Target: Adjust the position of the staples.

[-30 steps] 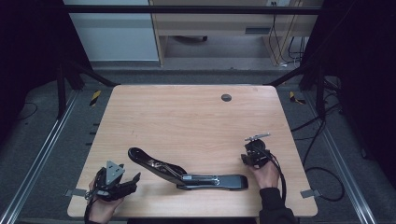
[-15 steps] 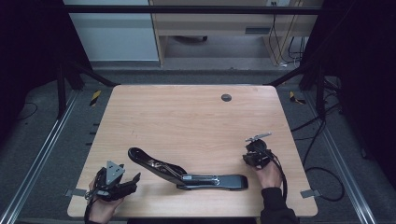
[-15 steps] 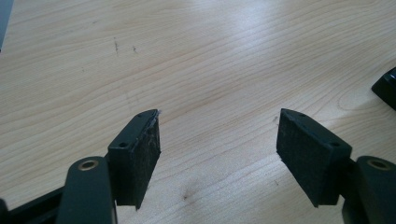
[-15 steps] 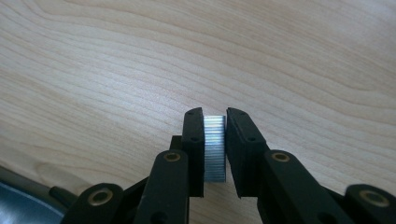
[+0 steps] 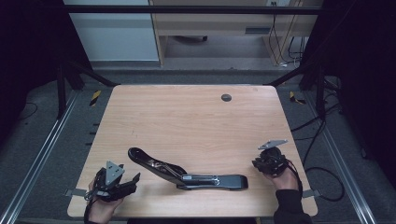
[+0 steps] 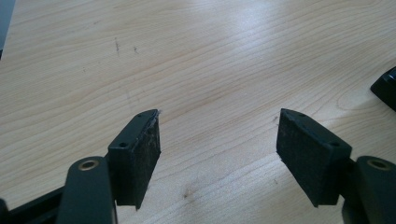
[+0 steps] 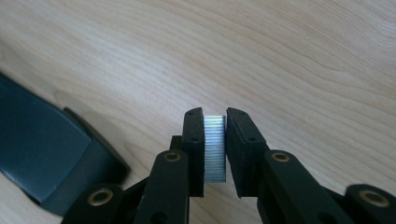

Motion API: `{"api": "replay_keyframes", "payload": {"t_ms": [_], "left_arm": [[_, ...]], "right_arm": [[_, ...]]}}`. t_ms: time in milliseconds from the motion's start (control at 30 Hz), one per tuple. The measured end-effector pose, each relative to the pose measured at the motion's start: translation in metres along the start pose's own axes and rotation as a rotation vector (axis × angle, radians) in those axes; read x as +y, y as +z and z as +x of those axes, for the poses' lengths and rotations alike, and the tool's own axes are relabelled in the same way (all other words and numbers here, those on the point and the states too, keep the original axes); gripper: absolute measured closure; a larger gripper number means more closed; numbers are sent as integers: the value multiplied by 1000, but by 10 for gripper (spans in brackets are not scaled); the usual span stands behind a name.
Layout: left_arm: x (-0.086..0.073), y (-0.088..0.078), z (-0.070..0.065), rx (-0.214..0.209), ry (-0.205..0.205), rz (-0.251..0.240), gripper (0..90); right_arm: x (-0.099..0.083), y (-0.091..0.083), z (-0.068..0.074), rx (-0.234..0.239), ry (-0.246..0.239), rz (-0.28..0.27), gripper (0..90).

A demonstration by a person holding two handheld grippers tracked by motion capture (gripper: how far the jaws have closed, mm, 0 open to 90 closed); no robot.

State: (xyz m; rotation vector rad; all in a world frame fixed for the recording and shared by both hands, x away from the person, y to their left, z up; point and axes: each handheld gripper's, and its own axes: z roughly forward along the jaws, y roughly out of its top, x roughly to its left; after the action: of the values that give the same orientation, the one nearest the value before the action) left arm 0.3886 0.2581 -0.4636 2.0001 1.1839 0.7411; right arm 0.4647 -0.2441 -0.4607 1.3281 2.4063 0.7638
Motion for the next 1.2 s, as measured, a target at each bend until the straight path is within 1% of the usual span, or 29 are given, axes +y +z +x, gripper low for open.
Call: {"api": "replay_keyframes", "payload": {"t_ms": [33,200,267,300,400,433,467,567,600,633,700,733,800,833,867,900,967,1000,1033,1067,1133,1200], "left_arm": [[0,0,0,-1,-2,0,296],[0,0,0,-1,1,2,297],[0,0,0,-2,1,5,297],[0,0,0,-2,1,5,297],[0,1,-1,-2,0,3,297],[0,1,-1,-3,0,4,296],[0,1,-1,-3,1,5,297],[0,1,-1,-2,1,3,296],[0,1,-1,-1,1,4,297],[0,1,-1,-2,1,5,296],[0,1,-1,-2,1,5,297],[0,1,-1,-2,2,6,296],[0,1,-1,-3,1,5,297],[0,1,0,-3,2,6,296],[0,1,0,-3,2,7,296],[0,1,0,-3,2,7,297],[0,0,0,-3,2,6,296],[0,0,0,-3,1,6,296],[0,0,0,-3,1,6,296],[0,0,0,-3,0,6,297],[0,0,0,-2,0,6,297],[0,0,0,-3,1,8,296]], "right_arm": [[-3,0,-2,2,-18,-3,778],[-11,0,-7,25,-44,19,778],[-13,1,-7,28,-44,31,778],[-13,2,-8,28,-54,32,778],[-15,4,-9,31,-61,43,777],[-15,5,-8,32,-49,53,776],[-15,6,-9,32,-57,54,776],[-16,8,-9,29,-56,72,774],[-16,8,-9,27,-48,72,774],[-16,8,-9,28,-57,75,774],[-16,8,-9,26,-58,74,770],[-16,8,-9,27,-57,74,748],[-15,7,-8,27,-56,65,733],[-15,6,-7,27,-50,64,720],[-13,5,-5,20,-31,61,706],[-13,4,-6,19,-42,54,701],[-11,1,-5,12,-29,38,693],[-11,-1,-4,8,-14,32,684],[-10,-3,-4,7,12,36,679],[-10,-5,-4,5,24,30,682],[-11,-6,-5,-9,36,30,690],[-12,-6,-5,-9,56,44,693]]}}
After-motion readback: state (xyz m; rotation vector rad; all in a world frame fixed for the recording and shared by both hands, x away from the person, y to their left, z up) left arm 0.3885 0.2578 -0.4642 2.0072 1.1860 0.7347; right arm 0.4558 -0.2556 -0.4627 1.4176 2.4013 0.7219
